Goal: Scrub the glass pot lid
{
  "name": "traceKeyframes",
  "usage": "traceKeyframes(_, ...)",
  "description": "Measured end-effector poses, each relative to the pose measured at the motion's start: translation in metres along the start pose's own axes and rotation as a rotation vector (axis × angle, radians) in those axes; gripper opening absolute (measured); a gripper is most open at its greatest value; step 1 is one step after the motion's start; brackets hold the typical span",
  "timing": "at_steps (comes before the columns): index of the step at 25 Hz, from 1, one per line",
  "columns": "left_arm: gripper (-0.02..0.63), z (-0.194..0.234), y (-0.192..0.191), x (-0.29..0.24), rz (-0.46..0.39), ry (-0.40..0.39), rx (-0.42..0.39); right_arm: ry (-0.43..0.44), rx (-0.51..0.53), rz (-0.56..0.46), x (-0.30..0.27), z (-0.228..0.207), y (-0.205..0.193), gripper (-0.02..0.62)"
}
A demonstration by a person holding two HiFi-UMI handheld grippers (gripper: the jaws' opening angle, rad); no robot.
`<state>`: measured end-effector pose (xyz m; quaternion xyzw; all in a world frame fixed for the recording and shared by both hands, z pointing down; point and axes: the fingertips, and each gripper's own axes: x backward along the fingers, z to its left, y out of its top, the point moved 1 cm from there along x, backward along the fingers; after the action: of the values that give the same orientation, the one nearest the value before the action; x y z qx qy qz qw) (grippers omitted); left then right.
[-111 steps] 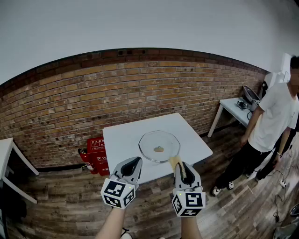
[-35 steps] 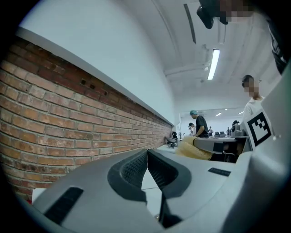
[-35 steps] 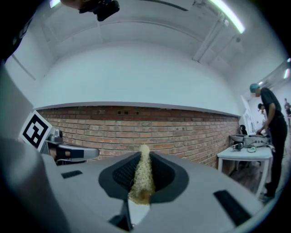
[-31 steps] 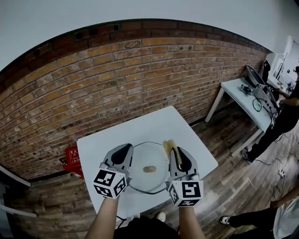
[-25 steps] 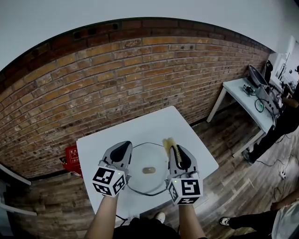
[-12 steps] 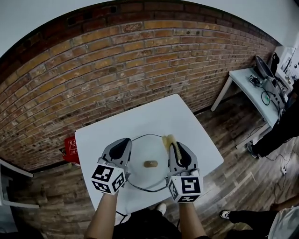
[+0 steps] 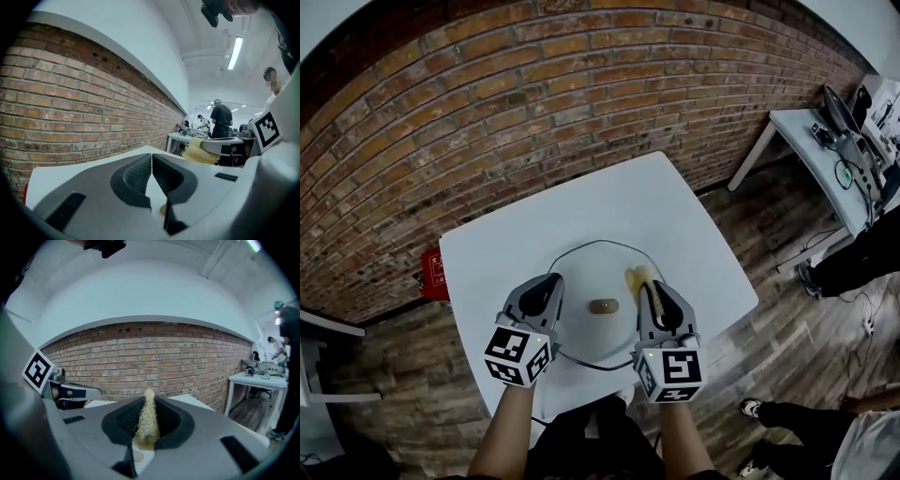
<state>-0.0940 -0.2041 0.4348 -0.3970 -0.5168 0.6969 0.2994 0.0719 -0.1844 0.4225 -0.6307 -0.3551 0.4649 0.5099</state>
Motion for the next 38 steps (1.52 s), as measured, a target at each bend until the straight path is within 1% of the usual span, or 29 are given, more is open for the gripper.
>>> traceKeyframes(3,0.012,0.000,-0.020,0.000,0.032,0.005,0.020,0.000,-0.010,0.035,0.000,-0.002,-0.019,0.058)
traceKeyframes(6,0.012,0.000,-0.030,-0.001,0.048,0.009,0.030,0.001,-0.014,0.050,0.000,-0.003,-0.028,0.058)
traceKeyframes(12,0.012,-0.001,-0.039,-0.006,0.059,0.013,0.039,-0.005,-0.022,0.059,-0.001,-0.006,-0.036,0.058)
traceKeyframes(18,0.012,0.001,-0.038,-0.007,0.054,0.009,0.044,-0.009,-0.020,0.057,-0.001,-0.008,-0.039,0.058)
traceKeyframes(20,0.012,0.010,-0.039,-0.003,0.060,0.028,0.051,-0.009,-0.018,0.059,-0.001,-0.008,-0.039,0.058)
traceKeyframes(23,0.014,0.034,-0.045,0.008,0.075,0.095,0.067,-0.002,-0.013,0.059,-0.002,-0.007,-0.039,0.058)
traceKeyframes(24,0.020,0.044,-0.048,0.012,0.080,0.120,0.083,0.001,-0.013,0.060,-0.003,-0.006,-0.040,0.058)
traceKeyframes(25,0.083,0.052,-0.053,0.016,0.088,0.137,0.100,0.004,-0.014,0.061,-0.004,-0.004,-0.041,0.058)
traceKeyframes(26,0.161,0.058,-0.058,0.019,0.099,0.143,0.117,0.008,-0.015,0.062,-0.006,-0.003,-0.042,0.058)
traceKeyframes(30,0.169,0.060,-0.075,0.020,0.134,0.129,0.159,0.016,-0.008,0.069,-0.009,0.000,-0.045,0.058)
traceKeyframes(31,0.181,0.058,-0.078,0.018,0.143,0.122,0.165,0.017,-0.006,0.071,-0.010,0.000,-0.046,0.058)
traceKeyframes(38,0.186,0.060,-0.090,0.011,0.182,0.127,0.172,0.016,-0.004,0.078,-0.015,-0.001,-0.047,0.058)
